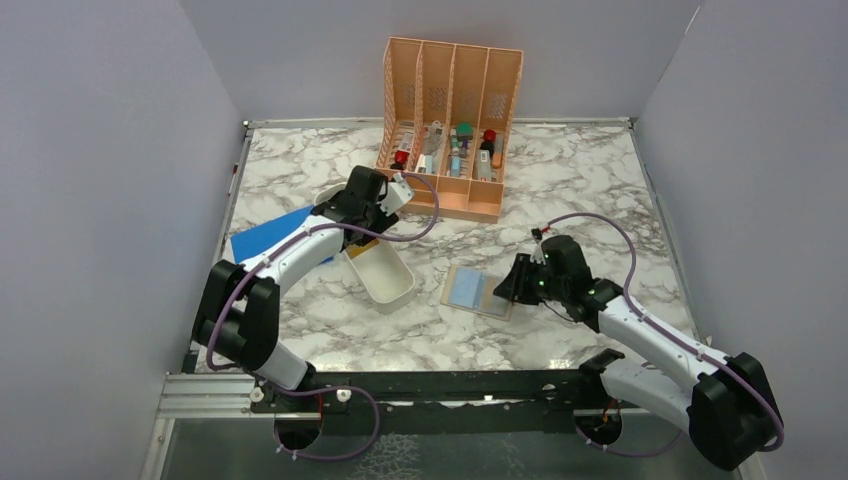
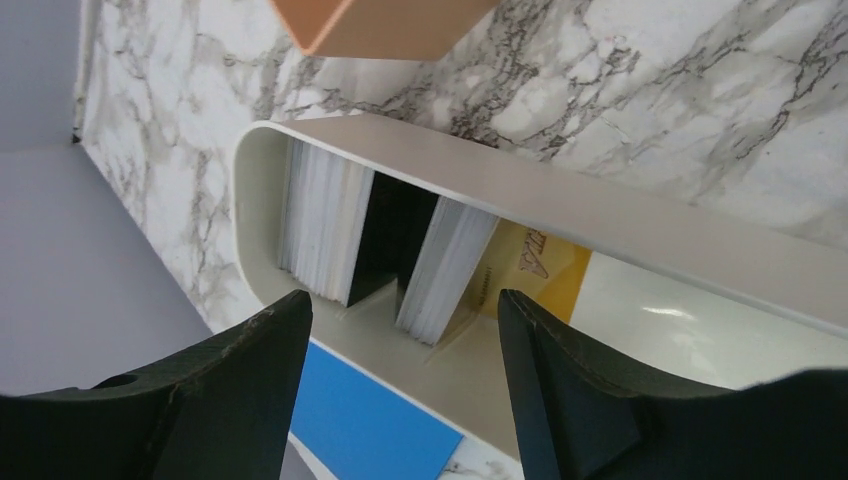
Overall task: Put the credit cards into the card holder
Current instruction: Pick up the credit card from the storage box.
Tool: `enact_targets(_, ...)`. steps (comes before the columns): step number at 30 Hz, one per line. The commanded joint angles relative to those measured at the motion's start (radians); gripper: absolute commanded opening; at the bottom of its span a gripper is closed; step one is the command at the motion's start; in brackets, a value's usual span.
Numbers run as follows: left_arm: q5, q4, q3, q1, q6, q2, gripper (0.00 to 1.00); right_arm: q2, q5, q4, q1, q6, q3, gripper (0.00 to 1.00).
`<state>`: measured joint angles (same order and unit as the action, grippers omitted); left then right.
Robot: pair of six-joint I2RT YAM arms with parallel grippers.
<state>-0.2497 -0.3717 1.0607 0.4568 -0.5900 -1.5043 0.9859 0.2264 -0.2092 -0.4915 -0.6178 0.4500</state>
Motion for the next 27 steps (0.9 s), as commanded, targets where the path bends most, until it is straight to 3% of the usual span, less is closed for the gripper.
enact_targets(1, 0.032, 0.068, -0.054, -0.011, -0.119, -0.042, 0.75, -0.005, 0.005, -0.022, 0.001, 0.026, 0.034, 0.34)
enact_targets(15, -0.076, 0.29, -0.108, -0.034, -0.206, -0.156, 0.76, 0.041, -0.006, -0.011, 0.001, 0.03, 0.053, 0.34)
enact_targets(21, -0.168, 0.418, -0.12, -0.036, -0.267, -0.168, 0.68, 0.024, -0.024, -0.027, 0.002, 0.03, 0.052, 0.34)
enact_targets(27, -0.154, 0.427, -0.109, -0.056, -0.276, -0.169, 0.65, 0.026, -0.027, -0.036, 0.001, 0.032, 0.056, 0.34)
